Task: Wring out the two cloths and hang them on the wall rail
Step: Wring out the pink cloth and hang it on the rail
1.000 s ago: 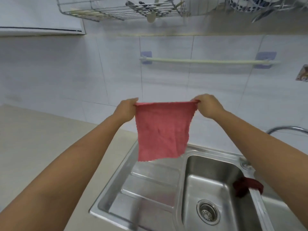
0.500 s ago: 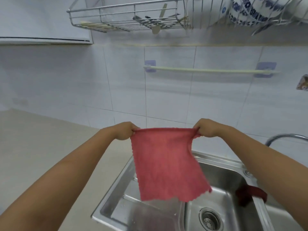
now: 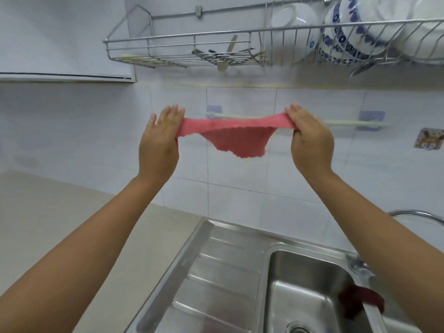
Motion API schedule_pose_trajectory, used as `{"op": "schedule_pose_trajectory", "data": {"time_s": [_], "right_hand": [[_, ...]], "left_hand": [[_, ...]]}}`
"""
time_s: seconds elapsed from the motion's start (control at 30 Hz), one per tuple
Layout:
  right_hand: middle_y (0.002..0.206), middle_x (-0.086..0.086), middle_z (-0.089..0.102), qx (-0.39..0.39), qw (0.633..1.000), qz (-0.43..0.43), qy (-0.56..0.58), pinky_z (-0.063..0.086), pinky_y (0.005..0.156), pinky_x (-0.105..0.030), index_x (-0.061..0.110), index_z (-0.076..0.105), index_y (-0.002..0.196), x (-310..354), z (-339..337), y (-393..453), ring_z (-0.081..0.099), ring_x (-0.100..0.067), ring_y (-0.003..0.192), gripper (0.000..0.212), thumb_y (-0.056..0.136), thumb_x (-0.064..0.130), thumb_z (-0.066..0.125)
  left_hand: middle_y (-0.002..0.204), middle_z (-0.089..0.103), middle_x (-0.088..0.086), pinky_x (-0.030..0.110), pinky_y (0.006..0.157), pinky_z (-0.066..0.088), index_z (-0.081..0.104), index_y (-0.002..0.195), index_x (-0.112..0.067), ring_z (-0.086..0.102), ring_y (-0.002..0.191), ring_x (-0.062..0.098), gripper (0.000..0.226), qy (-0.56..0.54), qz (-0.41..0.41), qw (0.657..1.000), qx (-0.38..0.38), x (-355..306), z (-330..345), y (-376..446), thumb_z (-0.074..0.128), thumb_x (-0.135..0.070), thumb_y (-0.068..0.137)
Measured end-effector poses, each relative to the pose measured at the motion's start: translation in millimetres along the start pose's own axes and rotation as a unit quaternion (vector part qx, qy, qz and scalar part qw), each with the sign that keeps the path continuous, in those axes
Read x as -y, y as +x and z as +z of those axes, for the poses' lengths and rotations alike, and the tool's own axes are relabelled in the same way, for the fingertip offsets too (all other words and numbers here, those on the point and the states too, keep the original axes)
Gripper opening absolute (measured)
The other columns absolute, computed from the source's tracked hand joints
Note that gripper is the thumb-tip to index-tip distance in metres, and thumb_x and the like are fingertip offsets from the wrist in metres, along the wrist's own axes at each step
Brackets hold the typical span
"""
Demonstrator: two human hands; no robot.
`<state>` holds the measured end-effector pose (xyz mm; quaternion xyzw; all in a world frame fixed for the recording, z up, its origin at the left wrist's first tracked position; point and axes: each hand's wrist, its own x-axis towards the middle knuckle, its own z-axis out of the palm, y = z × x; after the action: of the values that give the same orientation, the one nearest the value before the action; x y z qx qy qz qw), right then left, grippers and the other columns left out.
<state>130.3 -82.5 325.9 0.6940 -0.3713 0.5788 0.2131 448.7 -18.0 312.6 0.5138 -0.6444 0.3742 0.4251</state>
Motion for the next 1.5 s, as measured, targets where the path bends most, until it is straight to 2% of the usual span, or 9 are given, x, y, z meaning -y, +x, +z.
{"op": "schedule_pose_trajectory", "data": {"time_s": [0.07, 0.13, 0.2, 0.4, 0.47, 0.9, 1.1, 1.27, 1.5], "right_hand": [[0.126, -0.007, 0.066, 0.189, 0.979, -0.018, -0.079, 0.049, 0.095, -0.04, 0.019, 0.063, 0.128, -9.3, 0.0, -27.3, 0.061, -0.031, 0.114, 0.05, 0.087, -0.001, 0.041], [0.118, -0.009, 0.068, 0.527, 0.837, 0.051, -0.135, 0.051, 0.087, -0.037, 0.021, 0.068, 0.117, -19.8, 1.0, -57.8, 0.062, -0.029, 0.103, 0.045, 0.087, 0.001, 0.042], [0.104, -0.004, 0.073, 0.625, 0.768, 0.1, -0.096, 0.052, 0.086, -0.037, 0.018, 0.074, 0.101, -30.1, 5.3, -77.5, 0.063, -0.024, 0.095, 0.041, 0.082, 0.0, 0.044], [0.118, -0.002, 0.071, 0.388, 0.889, 0.245, 0.016, 0.047, 0.098, -0.03, 0.017, 0.074, 0.11, -32.9, 10.0, -71.6, 0.062, -0.023, 0.114, 0.04, 0.087, -0.002, 0.047], [0.099, -0.005, 0.076, 0.349, 0.903, 0.247, 0.038, 0.052, 0.087, -0.031, 0.016, 0.077, 0.096, -31.6, 8.8, -70.5, 0.067, -0.025, 0.099, 0.035, 0.082, -0.003, 0.05], [0.083, 0.001, 0.072, 0.339, 0.895, 0.279, 0.08, 0.048, 0.078, -0.025, 0.015, 0.077, 0.09, -42.0, 6.3, -44.8, 0.066, -0.014, 0.082, 0.02, 0.083, 0.002, 0.064], [0.071, 0.0, 0.067, 0.381, 0.833, 0.368, 0.161, 0.043, 0.057, -0.02, 0.014, 0.069, 0.077, -49.5, 3.8, -3.3, 0.057, -0.011, 0.064, 0.011, 0.079, 0.003, 0.071], [0.068, 0.002, 0.061, 0.444, 0.704, 0.472, 0.291, 0.045, 0.05, -0.017, 0.014, 0.067, 0.083, -69.6, -2.3, 29.7, 0.053, -0.008, 0.059, 0.01, 0.08, 0.01, 0.075], [0.066, 0.002, 0.051, 0.29, 0.72, 0.552, 0.304, 0.037, 0.037, -0.016, 0.015, 0.065, 0.084, -83.1, 17.1, 74.3, 0.04, -0.008, 0.05, 0.006, 0.088, 0.01, 0.065]], "left_hand": [[0.139, 0.055, 0.01, 0.042, 0.105, 0.038, 0.05, 0.137, -0.018, 0.052, 0.124, 0.035, 0.048, -0.018, -0.006, 0.964, 0.264, -0.3, 0.4, -22.5, 0.037, 0.0, 0.095], [0.123, 0.065, 0.009, 0.034, 0.093, 0.043, 0.064, 0.119, -0.024, 0.058, 0.109, 0.028, 0.037, -0.075, -0.067, 0.823, 0.559, -1.4, 3.0, -50.2, 0.04, -0.008, 0.097], [0.114, 0.069, 0.001, 0.031, 0.093, 0.043, 0.07, 0.111, -0.026, 0.06, 0.104, 0.019, 0.037, -0.136, -0.089, 0.778, 0.607, -3.1, 7.3, -62.7, 0.044, -0.005, 0.094], [0.137, 0.057, 0.004, 0.029, 0.107, 0.035, 0.055, 0.134, -0.018, 0.05, 0.127, 0.023, 0.043, -0.152, -0.166, 0.869, 0.441, -6.0, 24.3, -49.7, 0.039, -0.005, 0.096], [0.137, 0.057, 0.004, 0.03, 0.106, 0.037, 0.055, 0.133, -0.021, 0.051, 0.127, 0.022, 0.044, -0.17, -0.181, 0.888, 0.388, -8.2, 26.4, -48.5, 0.04, -0.006, 0.095], [0.134, 0.059, -0.002, 0.041, 0.1, 0.045, 0.06, 0.127, -0.027, 0.053, 0.123, 0.023, 0.046, -0.114, -0.191, 0.908, 0.355, -5.6, 36.9, -28.3, 0.037, -0.007, 0.093], [0.09, 0.071, -0.004, 0.03, 0.067, 0.049, 0.068, 0.08, -0.029, 0.062, 0.081, 0.018, 0.021, -0.084, -0.25, 0.906, 0.331, 1.1, 49.4, 9.9, 0.053, -0.015, 0.084], [0.071, 0.064, 0.001, 0.029, 0.058, 0.051, 0.069, 0.072, -0.015, 0.056, 0.06, 0.017, 0.009, -0.196, -0.365, 0.86, 0.299, 15.4, 56.5, 43.2, 0.069, -0.021, 0.079], [0.087, 0.073, 0.007, 0.02, 0.051, 0.057, 0.069, 0.09, -0.008, 0.072, 0.065, 0.013, 0.008, -0.449, -0.486, 0.686, 0.303, 15.8, 70.9, 89.3, 0.066, -0.014, 0.086]]}}
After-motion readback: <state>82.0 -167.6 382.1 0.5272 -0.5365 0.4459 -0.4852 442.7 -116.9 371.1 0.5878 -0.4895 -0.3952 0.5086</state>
